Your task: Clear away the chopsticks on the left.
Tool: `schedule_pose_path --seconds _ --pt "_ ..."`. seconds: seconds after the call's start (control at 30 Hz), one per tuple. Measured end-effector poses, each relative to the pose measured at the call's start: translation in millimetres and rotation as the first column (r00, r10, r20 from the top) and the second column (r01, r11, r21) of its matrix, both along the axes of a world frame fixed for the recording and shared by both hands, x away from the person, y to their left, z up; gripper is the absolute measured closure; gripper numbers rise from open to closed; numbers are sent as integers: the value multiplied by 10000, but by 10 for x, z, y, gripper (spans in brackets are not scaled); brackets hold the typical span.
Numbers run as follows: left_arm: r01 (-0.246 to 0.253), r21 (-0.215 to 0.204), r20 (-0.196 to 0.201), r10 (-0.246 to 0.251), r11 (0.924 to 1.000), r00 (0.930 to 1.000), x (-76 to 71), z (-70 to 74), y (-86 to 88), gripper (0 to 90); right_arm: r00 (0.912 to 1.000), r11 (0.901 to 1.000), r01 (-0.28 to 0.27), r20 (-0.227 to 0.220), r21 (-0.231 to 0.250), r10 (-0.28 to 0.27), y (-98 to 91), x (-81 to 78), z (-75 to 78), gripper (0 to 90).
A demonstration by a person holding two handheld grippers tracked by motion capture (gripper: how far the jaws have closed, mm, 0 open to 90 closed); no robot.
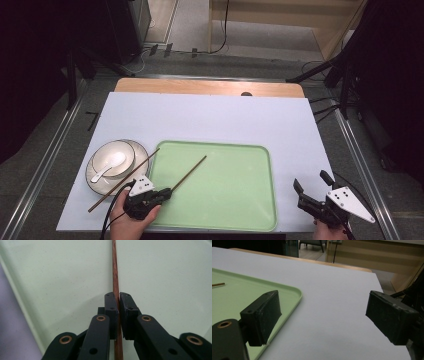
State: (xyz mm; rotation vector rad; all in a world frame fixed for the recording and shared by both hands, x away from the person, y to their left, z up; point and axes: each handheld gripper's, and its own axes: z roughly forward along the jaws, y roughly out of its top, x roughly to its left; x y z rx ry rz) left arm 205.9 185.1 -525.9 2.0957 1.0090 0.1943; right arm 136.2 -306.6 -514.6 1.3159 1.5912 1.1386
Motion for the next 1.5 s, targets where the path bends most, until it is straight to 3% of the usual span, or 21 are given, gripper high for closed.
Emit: schedule_pose_path --seconds 0.17,0.37,0.57,0.77,0.97,1.17,1.33,1.5 --pt "-62 -67 -65 62 10000 10000 1 2 13 832 10000 10000 14 -9 19 -14 -9 -3 0 127" --pt "-138 -379 158 144 9992 9998 12 64 -9 799 10000 10000 24 -2 20 -24 -13 -3 1 127" --pt "396 -156 208 -393 9991 9990 86 118 -214 900 10000 10000 33 -6 -2 -33 -8 -3 3 127" --pt "683 374 221 -691 9970 9974 154 120 -452 900 10000 10000 36 -33 65 -36 -18 -3 -1 127" --pt "437 822 41 -442 9957 9990 249 80 -528 900 10000 10000 44 -15 81 -44 -14 -11 1 127" --pt "-442 1160 5 445 9923 9990 300 71 -436 900 10000 10000 62 -19 72 -62 -21 -7 -2 127" --pt "-938 1220 41 940 9881 9956 337 78 -314 900 10000 10000 63 13 35 -63 -21 -11 2 127" --pt "-1307 903 -117 1323 9873 9911 356 71 -147 900 10000 10000 82 9 50 -82 -34 -12 0 127"
